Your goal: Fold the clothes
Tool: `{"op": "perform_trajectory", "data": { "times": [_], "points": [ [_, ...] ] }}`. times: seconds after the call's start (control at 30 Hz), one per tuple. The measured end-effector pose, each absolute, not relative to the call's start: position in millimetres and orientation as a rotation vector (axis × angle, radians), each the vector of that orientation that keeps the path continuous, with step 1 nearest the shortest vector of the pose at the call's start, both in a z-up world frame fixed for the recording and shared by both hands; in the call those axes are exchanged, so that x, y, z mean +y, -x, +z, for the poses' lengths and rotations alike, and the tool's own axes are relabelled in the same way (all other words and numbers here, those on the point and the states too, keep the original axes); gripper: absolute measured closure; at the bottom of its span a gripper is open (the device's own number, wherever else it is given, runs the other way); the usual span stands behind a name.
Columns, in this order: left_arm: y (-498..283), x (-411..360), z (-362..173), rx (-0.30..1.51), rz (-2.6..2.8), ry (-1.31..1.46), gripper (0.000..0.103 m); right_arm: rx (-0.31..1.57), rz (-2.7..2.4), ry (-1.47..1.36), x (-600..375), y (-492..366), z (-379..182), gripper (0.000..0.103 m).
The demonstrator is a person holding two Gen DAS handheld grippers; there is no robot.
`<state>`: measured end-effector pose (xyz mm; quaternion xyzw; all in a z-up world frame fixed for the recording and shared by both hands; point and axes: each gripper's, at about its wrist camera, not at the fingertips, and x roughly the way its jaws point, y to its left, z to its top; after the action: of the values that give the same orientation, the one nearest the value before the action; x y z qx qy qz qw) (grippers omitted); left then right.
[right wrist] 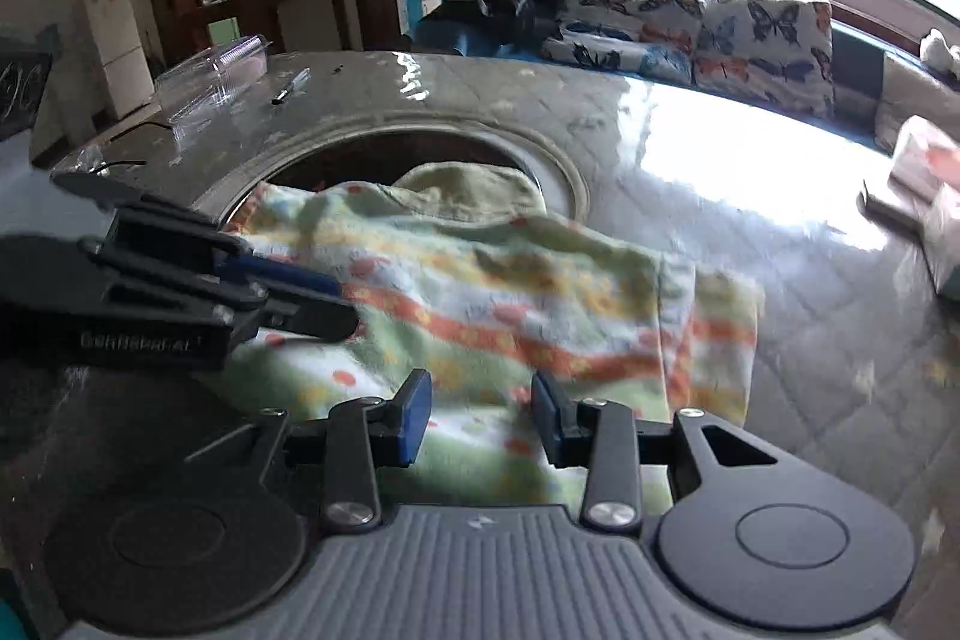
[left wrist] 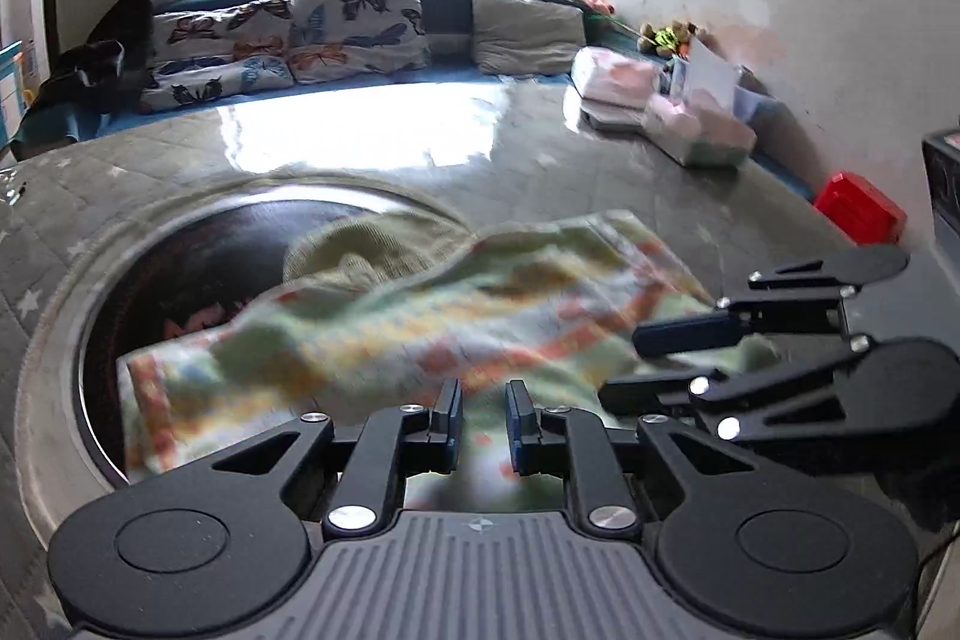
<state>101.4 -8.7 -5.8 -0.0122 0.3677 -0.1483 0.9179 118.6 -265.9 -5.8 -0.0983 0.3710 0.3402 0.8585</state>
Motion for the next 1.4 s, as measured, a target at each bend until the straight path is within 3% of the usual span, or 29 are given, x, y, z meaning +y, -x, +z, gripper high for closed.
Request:
{"op": "perform_trajectory", "data": {
  "times": [0.6, 1.17, 1.4],
  "points": [
    [-73.3, 2.5, -11.5, 0.77, -0.368, 0.13, 0.086, 0.833, 0.723, 0.135, -299.8, -84.4, 4.9, 0.066],
    [-108.3, 84.0, -18.2, 0.772, -0.113, 0.228, 0.084, 0.777, 0.576, 0.082, -302.1, -139.6, 2.5, 0.067],
    [-115.5, 66.1, -2.7, 0.719, -0.178, 0.213, 0.085, 0.76, 0.647, 0.095, -269.3, -153.0, 3.6, 0.067]
  ]
}}
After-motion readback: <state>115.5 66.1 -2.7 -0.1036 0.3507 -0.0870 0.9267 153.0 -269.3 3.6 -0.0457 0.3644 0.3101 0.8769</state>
